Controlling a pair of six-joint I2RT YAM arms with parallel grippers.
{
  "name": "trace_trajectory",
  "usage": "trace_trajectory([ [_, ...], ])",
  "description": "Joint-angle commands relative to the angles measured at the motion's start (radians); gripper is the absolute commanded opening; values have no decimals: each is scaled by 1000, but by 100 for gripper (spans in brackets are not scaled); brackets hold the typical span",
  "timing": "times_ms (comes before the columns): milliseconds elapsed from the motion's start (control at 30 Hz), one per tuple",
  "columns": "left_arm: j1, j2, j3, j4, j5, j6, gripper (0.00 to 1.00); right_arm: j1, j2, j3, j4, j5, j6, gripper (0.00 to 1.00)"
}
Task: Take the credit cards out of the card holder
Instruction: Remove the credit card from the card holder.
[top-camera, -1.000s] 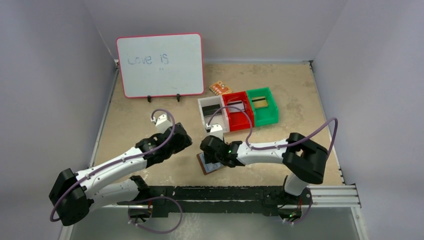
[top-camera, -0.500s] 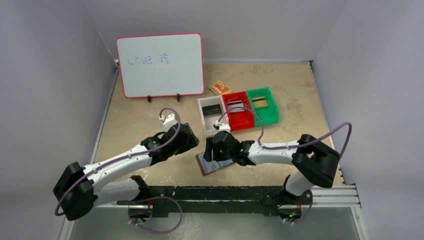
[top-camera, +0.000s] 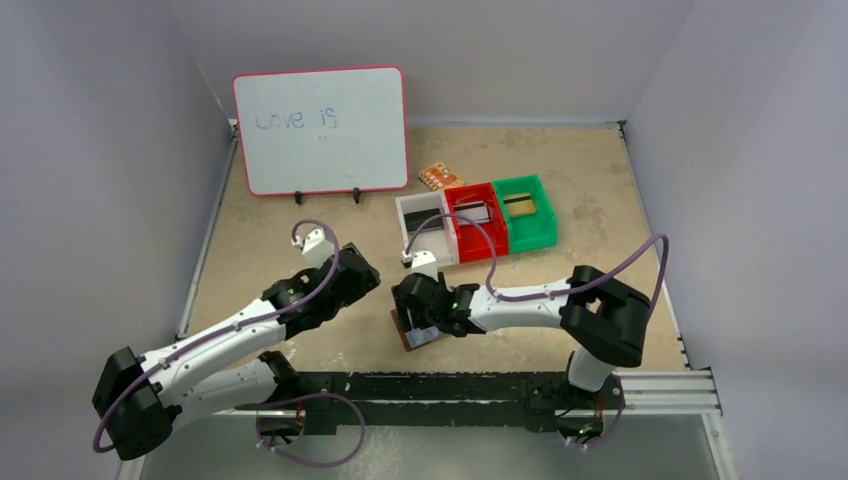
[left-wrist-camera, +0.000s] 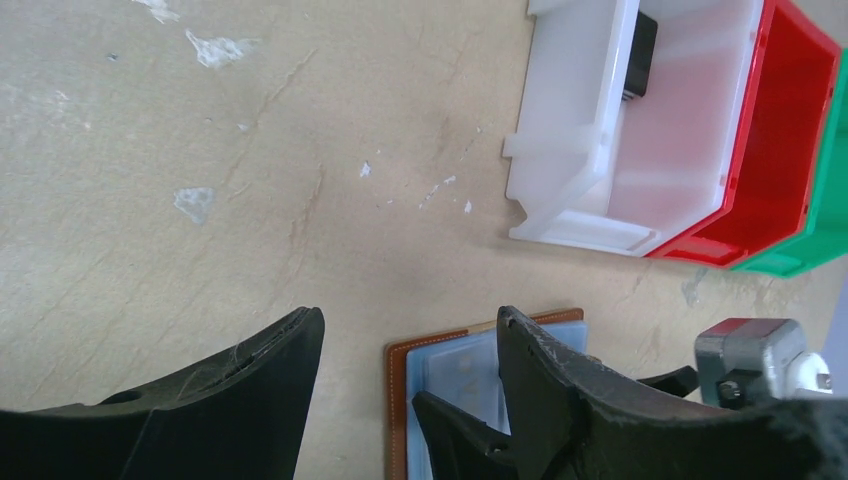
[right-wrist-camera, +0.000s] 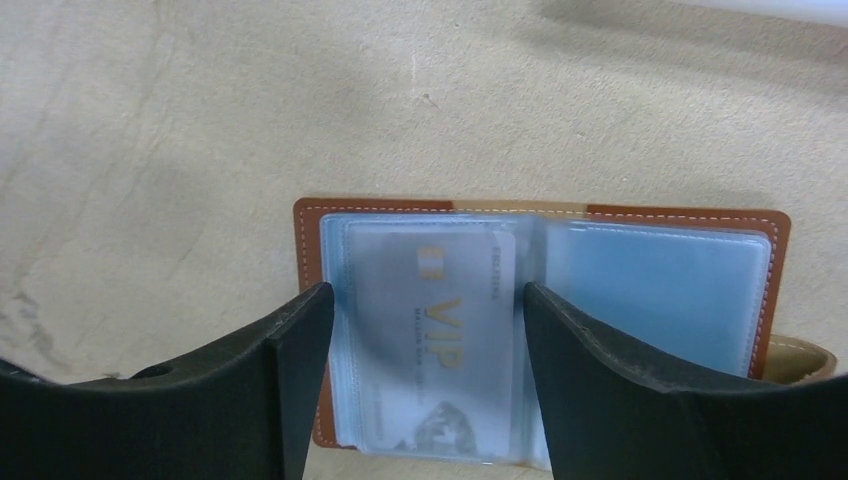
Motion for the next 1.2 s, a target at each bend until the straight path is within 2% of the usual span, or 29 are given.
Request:
trace_trajectory([
  [0, -1, -47, 9, -54, -92, -46, 64, 19, 87, 21, -135, 65, 9, 68],
  [100, -1, -51, 9, -58, -92, -39, 64, 21, 83, 24, -132, 69, 31, 56],
  [200, -1, -37, 9, -44, -75, -26, 64, 21, 64, 15, -129, 36, 54, 47],
  [367, -1, 10, 17, 34, -2, 29, 64, 6, 10, -39, -56, -15, 69, 47],
  [667, -1, 94, 4, 226, 203, 93, 64, -161, -128, -236, 272, -308, 97, 46],
  [967, -2, 191, -77, 507, 414, 22, 64, -219, -153, -338, 427, -420, 129, 47],
  [1167, -4, 275, -102, 589, 422, -37, 64, -258, -173, -399, 504, -467, 142, 47],
])
